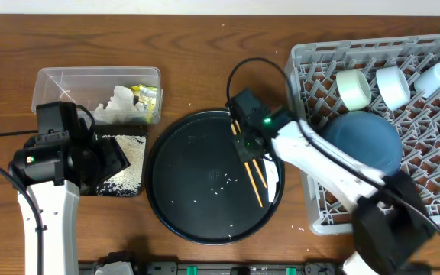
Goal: Sort waste into correct bins and load items into the dishwasher rack
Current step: 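Carry the chopstick with right gripper into the rack beside the bowl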
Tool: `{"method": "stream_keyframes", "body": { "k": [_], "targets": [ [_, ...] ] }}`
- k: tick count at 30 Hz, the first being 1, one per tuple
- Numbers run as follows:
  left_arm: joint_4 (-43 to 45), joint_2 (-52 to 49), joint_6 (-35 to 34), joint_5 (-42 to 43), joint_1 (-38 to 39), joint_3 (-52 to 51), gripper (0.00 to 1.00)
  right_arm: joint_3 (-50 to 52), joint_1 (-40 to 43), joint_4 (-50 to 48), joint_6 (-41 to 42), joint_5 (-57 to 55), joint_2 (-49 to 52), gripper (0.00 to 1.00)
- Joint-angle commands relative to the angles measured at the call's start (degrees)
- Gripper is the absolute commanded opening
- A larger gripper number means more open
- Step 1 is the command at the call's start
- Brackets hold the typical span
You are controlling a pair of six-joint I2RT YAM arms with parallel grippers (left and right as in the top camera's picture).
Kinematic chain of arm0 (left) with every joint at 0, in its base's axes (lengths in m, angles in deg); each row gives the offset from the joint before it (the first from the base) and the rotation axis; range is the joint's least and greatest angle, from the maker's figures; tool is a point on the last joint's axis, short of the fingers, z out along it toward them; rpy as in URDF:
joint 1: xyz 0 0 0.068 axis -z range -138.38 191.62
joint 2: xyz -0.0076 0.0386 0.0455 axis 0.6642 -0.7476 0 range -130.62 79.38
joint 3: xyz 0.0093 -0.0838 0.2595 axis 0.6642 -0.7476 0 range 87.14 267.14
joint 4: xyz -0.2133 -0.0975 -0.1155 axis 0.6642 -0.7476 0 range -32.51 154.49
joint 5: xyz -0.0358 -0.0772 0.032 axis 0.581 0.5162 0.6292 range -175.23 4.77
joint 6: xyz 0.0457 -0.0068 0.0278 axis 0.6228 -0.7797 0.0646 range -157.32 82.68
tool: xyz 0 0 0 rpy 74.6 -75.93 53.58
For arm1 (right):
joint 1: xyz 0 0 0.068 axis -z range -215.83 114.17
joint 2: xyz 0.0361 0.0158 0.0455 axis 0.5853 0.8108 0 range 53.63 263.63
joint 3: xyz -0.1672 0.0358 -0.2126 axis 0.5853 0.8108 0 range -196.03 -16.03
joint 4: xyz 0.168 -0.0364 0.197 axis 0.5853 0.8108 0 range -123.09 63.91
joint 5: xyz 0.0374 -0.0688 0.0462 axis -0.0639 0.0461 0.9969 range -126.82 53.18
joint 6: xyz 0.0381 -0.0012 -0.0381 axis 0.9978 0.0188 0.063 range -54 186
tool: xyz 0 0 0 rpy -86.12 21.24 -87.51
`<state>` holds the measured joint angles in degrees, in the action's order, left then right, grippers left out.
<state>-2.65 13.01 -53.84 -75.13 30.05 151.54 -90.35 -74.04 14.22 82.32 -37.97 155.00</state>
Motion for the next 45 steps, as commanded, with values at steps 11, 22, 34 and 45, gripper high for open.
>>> {"method": "stream_keyframes", "body": {
  "k": [11,22,34,45],
  "targets": [
    [-0.3,-0.2,-0.3,-0.3,-0.3,-0.4,0.69,-1.4,10.8,7.8,-3.3,-10.9,-17.8,0.01],
    [-0.3,-0.2,-0.3,-0.3,-0.3,-0.4,0.69,-1.4,34.2,9.8,-23.6,-10.9,-20.5,0.01],
    [-0.2,-0.2,-0.2,-0.3,-0.3,-0.4,0.69,-1.3,53.6,5.4,-35.6,-10.8,-17.3,0.01],
    [-0.1,-0.2,-0.2,-0.3,-0.3,-0.4,0.69,-1.3,57.7,7.0,-40.9,-10.9,-9.1,0.01]
  ]
}}
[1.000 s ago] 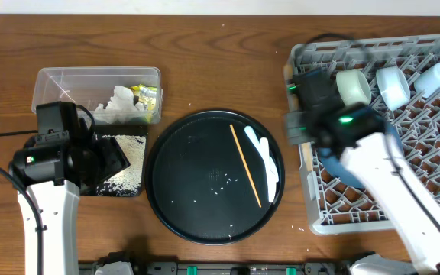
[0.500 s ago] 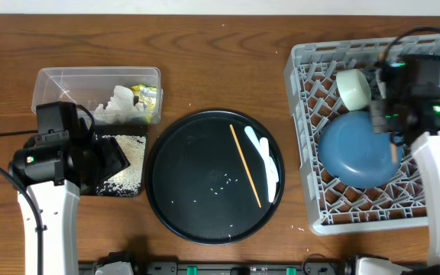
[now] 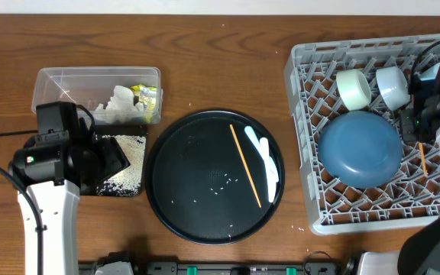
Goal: Sort waste into correct bins and load items into the dishwasher rack
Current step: 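Carry the chopstick with right gripper into the rack beside the bowl, then release the chopstick in the rack and raise right gripper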
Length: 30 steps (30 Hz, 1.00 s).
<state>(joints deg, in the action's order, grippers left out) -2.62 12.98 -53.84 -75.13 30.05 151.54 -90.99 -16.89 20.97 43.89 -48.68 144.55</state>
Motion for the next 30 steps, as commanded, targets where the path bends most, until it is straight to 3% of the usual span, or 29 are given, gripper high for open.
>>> {"method": "stream_keyframes", "body": {
  "k": [1,12,13,14,15,16,17,22,24,30],
  "targets": [
    [-0.1,-0.2,-0.2,-0.3,-0.3,-0.4,0.69,-0.7,0.5,0.6,-3.0,-0.2,2.1,0.01],
    [-0.1,-0.2,-0.2,-0.3,-0.3,-0.4,0.69,-0.7,0.7,2.5,-3.7,-0.8,7.1,0.12],
    [-0.1,-0.2,-0.2,-0.3,-0.3,-0.4,0.69,-0.7,0.7,2.5,-3.6,-0.8,7.1,0.17],
    [0.0,-0.2,-0.2,-0.3,-0.3,-0.4,0.69,-0.7,0.7,2.5,-3.6,-0.8,7.1,0.32],
    [0.0,-0.2,-0.2,-0.3,-0.3,-0.4,0.69,-0.7,0.7,2.5,-3.6,-0.8,7.1,0.58],
    [0.1,-0.2,-0.2,-0.3,-0.3,-0.4,0.69,-0.7,0.7,2.5,-3.3,-0.8,7.1,0.7],
    [0.1,-0.2,-0.2,-0.3,-0.3,-0.4,0.69,-0.7,0.7,2.4,-3.1,-0.7,7.1,0.76],
    [0.1,-0.2,-0.2,-0.3,-0.3,-0.4,0.69,-0.7,0.5,2.1,-2.7,2.0,6.9,0.89],
    [0.1,-0.2,-0.2,-0.3,-0.3,-0.4,0.69,-0.8,0.3,2.1,-2.7,4.1,6.2,0.99],
    [0.1,-0.2,-0.2,-0.3,-0.3,-0.4,0.69,-3.0,-0.7,1.8,-0.9,10.7,0.4,0.99]
  ]
}}
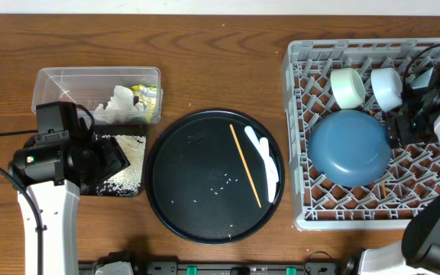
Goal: Sort waste into correct bins and load items into the dishwasher rack
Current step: 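Release the chopstick in the rack and raise right gripper, then move right gripper to the round tray and grasp the second chopstick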
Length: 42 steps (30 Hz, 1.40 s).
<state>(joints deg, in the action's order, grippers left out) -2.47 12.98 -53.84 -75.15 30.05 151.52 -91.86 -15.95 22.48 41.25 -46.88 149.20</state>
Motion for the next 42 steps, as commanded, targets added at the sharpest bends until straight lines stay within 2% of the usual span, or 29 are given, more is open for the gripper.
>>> {"method": "stream_keyframes", "body": {
  "k": [1,5,9,12,16,24,30,36,42],
  "targets": [
    [0.0,-0.2,-0.2,-0.3,-0.3,-0.4,0.69,-2.9,-1.6,0.4,3.0,10.4,-5.6,0.99],
    [0.3,-0.2,-0.2,-0.3,-0.3,-0.4,0.69,-4.3,-1.6,1.0,8.9,20.9,-11.1,0.99],
    [0.4,-0.2,-0.2,-0.3,-0.3,-0.4,0.69,-4.3,-2.0,1.5,9.2,42.7,-16.0,0.99],
    [0.4,-0.2,-0.2,-0.3,-0.3,-0.4,0.69,-4.3,-3.7,3.2,11.2,45.9,-17.0,0.99],
    [0.4,-0.2,-0.2,-0.3,-0.3,-0.4,0.69,-3.9,-10.1,6.4,13.1,43.3,-17.0,0.99],
    [0.4,-0.2,-0.3,-0.3,-0.3,-0.4,0.69,-1.3,-31.4,4.2,29.5,20.4,-16.5,0.99],
    [0.3,-0.2,-0.3,-0.3,-0.3,-0.4,0.69,0.9,-44.7,-0.3,37.5,13.3,-12.4,0.99],
    [0.3,-0.2,-0.3,-0.3,-0.2,-0.4,0.69,1.0,-52.2,-4.8,38.1,12.0,-3.1,0.99],
    [0.1,-0.2,-0.2,-0.3,-0.3,-0.4,0.69,1.0,-54.1,-9.4,43.2,11.6,5.9,0.99]
  ]
}}
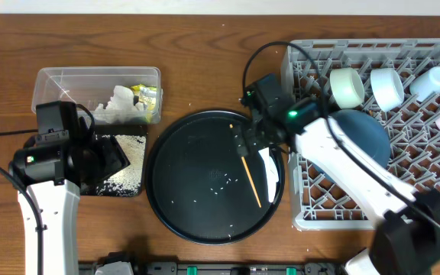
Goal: Sort waste into correct bins and load items into the dishwasher rack
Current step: 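Move right gripper to the round tray and grasp the second chopstick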
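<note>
One wooden chopstick [249, 179] lies slanted on the round black tray [182, 206], with a white spoon [270, 174] beside it and a few rice grains. My right gripper [245, 147] hangs over the chopstick's upper part, fingers apparently open on either side of it. At the right, the grey dishwasher rack [300, 218] holds a blue bowl [373, 141] and several white cups [347, 86]. My left gripper [107, 158] sits low over the black bin [128, 179] of spilled rice; its jaws are hidden.
A clear plastic bin [98, 76] with crumpled white and yellow wrappers stands at the back left, touching the black bin. The right arm stretches from the bottom right across the rack's left side. Bare wooden table lies behind the tray.
My right gripper has moved from the rack's right side, beside the blue bowl, back left to the tray, and now sits over the remaining chopstick. The left arm has not moved.
My right gripper was at two chopsticks on the tray. Then it was at the rack's right side with one chopstick, one left on the tray. Then it was by the bowl and the rack had shifted slightly left. Now it is over the tray again.
</note>
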Tool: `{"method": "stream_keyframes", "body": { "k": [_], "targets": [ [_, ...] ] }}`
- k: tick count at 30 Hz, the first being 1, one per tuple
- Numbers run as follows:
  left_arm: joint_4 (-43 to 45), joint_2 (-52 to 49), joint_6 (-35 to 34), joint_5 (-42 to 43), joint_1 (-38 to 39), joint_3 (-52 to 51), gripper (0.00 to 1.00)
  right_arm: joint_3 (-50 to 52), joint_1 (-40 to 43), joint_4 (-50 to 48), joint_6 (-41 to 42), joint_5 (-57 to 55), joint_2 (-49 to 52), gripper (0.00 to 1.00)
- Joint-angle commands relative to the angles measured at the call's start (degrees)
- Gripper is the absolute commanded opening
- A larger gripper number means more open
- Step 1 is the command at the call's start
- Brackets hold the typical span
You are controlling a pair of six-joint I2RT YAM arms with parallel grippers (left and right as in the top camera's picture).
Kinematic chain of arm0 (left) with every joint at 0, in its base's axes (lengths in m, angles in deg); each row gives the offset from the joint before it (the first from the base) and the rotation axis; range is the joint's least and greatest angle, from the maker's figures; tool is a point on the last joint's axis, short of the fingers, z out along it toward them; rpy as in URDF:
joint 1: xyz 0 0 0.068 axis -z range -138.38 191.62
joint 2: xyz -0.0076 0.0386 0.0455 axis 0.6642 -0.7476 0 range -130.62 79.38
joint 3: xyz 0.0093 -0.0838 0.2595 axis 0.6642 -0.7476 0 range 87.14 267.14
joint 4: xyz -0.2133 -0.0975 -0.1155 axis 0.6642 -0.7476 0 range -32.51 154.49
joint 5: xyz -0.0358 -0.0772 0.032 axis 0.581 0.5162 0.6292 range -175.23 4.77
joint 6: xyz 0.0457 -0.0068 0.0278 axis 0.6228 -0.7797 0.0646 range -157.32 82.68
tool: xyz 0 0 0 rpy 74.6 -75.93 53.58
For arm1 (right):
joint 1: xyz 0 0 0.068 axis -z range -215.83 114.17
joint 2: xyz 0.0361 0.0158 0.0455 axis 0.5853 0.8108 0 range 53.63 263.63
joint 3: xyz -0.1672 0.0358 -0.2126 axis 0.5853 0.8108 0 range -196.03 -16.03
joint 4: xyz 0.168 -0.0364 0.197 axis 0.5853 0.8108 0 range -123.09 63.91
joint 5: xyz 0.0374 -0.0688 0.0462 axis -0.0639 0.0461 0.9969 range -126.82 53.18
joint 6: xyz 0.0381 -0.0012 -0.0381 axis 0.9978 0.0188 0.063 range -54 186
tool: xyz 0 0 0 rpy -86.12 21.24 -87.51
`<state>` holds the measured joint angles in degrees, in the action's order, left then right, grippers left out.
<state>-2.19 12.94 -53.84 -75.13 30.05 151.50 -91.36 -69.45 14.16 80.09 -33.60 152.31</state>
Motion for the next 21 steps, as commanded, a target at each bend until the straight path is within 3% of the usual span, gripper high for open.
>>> {"method": "stream_keyframes", "body": {
  "k": [1,11,15,21],
  "targets": [
    [-0.2,-0.2,-0.2,-0.3,-0.3,-0.4,0.69,0.5,-0.6,-1.7,5.0,-1.7,3.9,0.99],
    [-0.2,-0.2,-0.2,-0.3,-0.3,-0.4,0.69,0.5,-1.5,-3.2,7.2,-1.5,13.1,0.99],
    [-0.2,-0.2,-0.2,-0.3,-0.2,-0.4,0.69,0.5,-3.5,-3.1,7.4,-1.9,15.5,0.93],
    [-0.2,-0.5,-0.2,-0.3,-0.3,-0.4,0.69,0.5,-7.1,-2.6,11.0,-9.1,16.0,0.92]
  ]
}}
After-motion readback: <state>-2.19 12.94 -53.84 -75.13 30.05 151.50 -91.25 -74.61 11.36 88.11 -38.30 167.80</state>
